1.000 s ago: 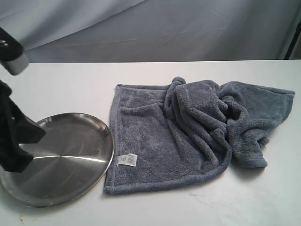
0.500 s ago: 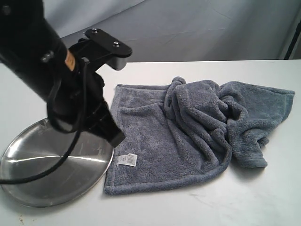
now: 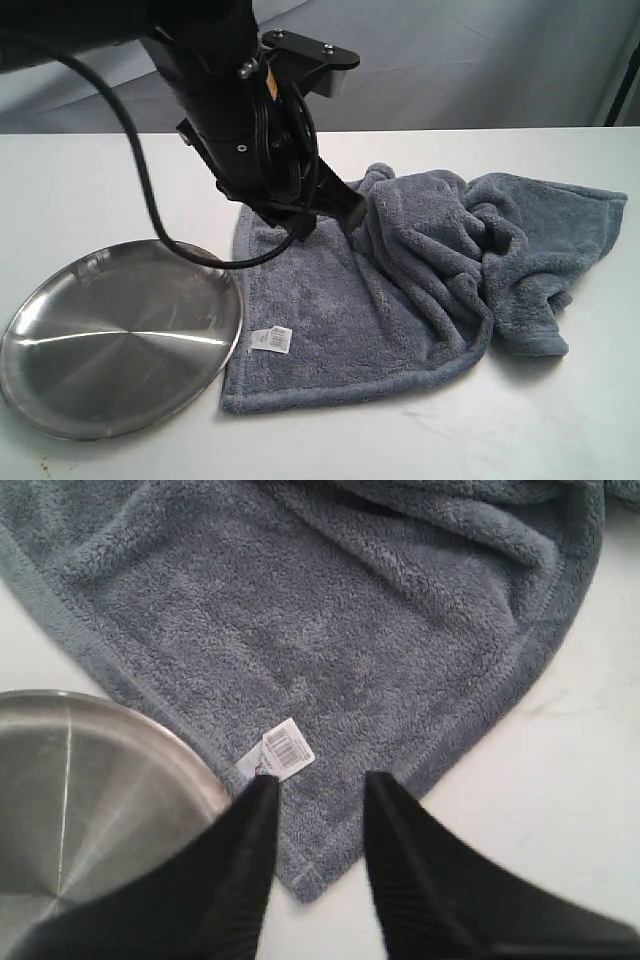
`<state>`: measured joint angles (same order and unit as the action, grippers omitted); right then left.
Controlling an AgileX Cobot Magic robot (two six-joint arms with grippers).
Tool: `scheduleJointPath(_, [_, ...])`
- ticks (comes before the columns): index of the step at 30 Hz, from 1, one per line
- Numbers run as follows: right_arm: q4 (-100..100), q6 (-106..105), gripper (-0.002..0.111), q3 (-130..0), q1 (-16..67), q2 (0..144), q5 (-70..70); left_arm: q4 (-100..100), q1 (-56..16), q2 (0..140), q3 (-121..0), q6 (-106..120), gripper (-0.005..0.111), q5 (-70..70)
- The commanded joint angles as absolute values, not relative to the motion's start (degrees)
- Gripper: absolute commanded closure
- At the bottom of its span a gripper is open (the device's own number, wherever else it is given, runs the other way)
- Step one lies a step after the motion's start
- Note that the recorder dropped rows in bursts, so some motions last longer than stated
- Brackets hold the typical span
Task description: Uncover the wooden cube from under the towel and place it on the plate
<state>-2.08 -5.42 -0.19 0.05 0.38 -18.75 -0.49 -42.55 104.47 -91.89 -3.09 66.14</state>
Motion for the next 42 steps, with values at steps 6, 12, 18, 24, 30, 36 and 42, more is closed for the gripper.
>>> scheduleJointPath(6, [-2.2, -5.4, 0.108, 0.0, 0.3, 0.0, -18.4, -1.6, -42.9, 111.5, -97.5, -4.0, 0.036, 59.8])
scheduleJointPath(12, [-2.2, -5.4, 0.108, 0.0, 0.3, 0.0, -18.4, -10.3, -42.9, 117.0, -102.7, -4.0, 0.036, 60.1])
scheduleJointPath(18, [-2.2, -5.4, 0.108, 0.0, 0.3, 0.0, -18.4, -11.9, -42.9, 122.9, -108.4, -6.0, 0.036, 59.3])
scheduleJointPath(24, [-2.2, -5.4, 0.108, 0.0, 0.3, 0.0, -18.4, -9.7, -42.9, 128.8, -113.1, -6.0, 0.036, 58.8])
scheduleJointPath(30, [-2.2, -5.4, 0.108, 0.0, 0.3, 0.0, -18.4, -10.3, -42.9, 134.3, -114.2, -6.0, 0.036, 58.8])
scheduleJointPath(36, [-2.2, -5.4, 0.108, 0.0, 0.3, 0.0, -18.4, -10.8, -42.9, 138.3, -114.2, -6.0, 0.036, 58.9])
scheduleJointPath(42, [-2.2, -5.4, 0.108, 0.0, 0.3, 0.0, -18.4, -11.5, -42.9, 141.4, -114.2, -6.0, 0.038, 58.9])
